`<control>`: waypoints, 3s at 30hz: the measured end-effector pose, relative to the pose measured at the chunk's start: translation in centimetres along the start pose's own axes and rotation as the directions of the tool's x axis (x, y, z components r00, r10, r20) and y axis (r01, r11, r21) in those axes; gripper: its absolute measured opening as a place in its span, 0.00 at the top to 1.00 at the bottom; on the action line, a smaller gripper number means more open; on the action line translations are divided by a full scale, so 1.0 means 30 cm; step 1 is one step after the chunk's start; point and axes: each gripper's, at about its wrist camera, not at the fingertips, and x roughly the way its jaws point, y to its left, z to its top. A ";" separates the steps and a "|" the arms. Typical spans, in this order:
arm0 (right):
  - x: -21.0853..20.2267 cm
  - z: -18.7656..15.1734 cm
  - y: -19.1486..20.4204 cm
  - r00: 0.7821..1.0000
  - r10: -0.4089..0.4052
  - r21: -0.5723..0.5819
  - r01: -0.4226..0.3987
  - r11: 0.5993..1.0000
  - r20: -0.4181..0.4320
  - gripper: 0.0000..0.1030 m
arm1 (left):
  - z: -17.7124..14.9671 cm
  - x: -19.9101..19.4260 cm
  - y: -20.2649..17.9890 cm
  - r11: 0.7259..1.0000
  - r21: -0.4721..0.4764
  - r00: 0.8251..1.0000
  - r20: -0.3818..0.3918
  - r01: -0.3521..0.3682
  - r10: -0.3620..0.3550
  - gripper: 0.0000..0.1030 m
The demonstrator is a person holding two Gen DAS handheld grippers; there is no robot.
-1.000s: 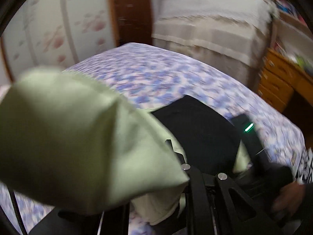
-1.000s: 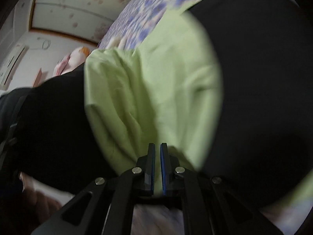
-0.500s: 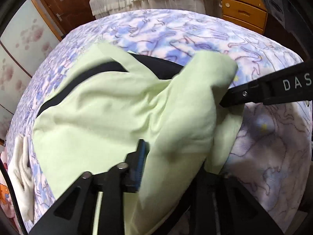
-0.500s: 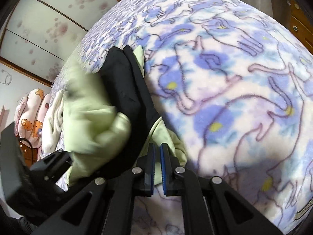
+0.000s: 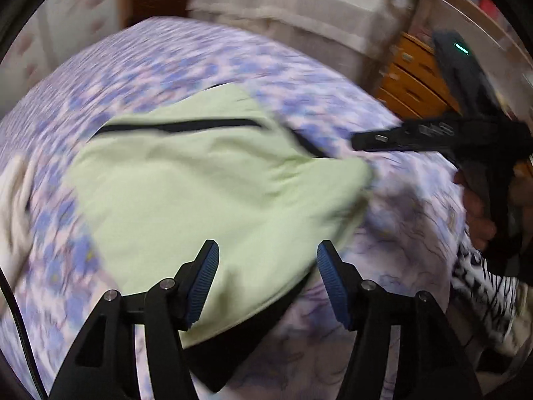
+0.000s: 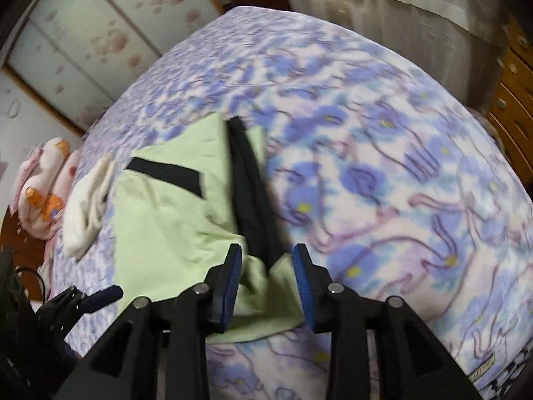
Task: Fold large clothes
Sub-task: 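Lay the folded bundle down and open both tools, then press and square the green bundle edges with both tools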
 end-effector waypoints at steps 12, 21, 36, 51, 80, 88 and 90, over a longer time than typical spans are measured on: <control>0.189 0.007 0.150 0.985 -0.096 -0.376 0.036 0.926 -0.143 0.89 | -0.098 0.103 0.378 0.896 -0.442 0.998 -0.060 -0.031 0.005 0.42; -0.013 -0.003 0.112 0.999 -0.014 -0.348 0.028 0.937 0.044 0.99 | -0.082 0.106 0.335 0.909 -0.417 1.000 -0.019 -0.015 0.008 0.42; 0.115 0.012 -0.013 0.995 -0.061 -0.098 0.054 0.994 -0.078 0.81 | -0.059 0.118 0.285 0.934 -0.355 0.999 -0.038 -0.027 0.015 0.37; 0.359 0.272 0.117 0.986 -0.164 -0.221 0.159 0.962 -0.006 0.96 | 0.053 0.230 0.534 0.819 -0.573 0.999 -0.007 0.023 -0.032 0.32; 0.155 0.135 0.104 0.979 -0.202 -0.134 0.202 0.970 0.007 0.96 | 0.062 0.152 0.470 0.872 -0.476 0.992 -0.096 -0.113 0.076 0.55; 0.102 0.052 0.126 0.980 -0.192 -0.103 0.186 0.977 -0.049 0.96 | 0.047 0.061 0.424 0.878 -0.470 0.994 -0.105 -0.088 0.043 0.54; 0.090 0.029 0.137 0.979 -0.196 -0.104 0.189 0.976 -0.061 0.96 | 0.039 0.038 0.406 0.880 -0.470 0.994 -0.105 -0.075 0.029 0.54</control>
